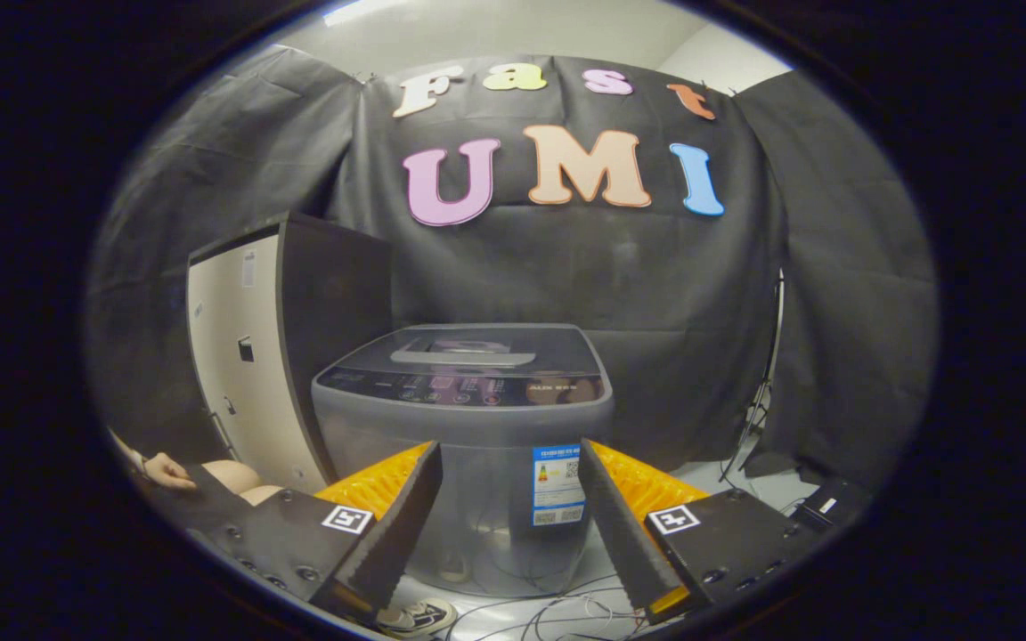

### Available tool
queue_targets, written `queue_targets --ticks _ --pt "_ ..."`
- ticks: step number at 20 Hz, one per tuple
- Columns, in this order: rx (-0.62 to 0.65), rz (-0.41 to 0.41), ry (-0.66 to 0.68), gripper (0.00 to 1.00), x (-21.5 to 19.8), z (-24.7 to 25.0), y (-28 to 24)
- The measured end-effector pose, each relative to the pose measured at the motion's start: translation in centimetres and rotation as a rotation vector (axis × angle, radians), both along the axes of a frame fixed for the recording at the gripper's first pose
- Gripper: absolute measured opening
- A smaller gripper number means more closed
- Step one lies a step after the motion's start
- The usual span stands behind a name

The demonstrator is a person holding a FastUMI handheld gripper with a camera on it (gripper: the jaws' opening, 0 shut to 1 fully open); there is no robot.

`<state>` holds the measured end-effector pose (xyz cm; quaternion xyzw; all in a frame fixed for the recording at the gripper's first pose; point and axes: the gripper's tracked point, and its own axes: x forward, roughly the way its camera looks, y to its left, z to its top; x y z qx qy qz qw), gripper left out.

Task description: Put the clothes into the washing machine and then close the washing machine lid.

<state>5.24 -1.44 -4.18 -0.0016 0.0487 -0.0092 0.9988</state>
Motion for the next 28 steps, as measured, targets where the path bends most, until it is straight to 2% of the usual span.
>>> queue_targets --ticks 28 --pt "0.0 0.004 0.013 0.97 -1.1 -0.3 0.2"
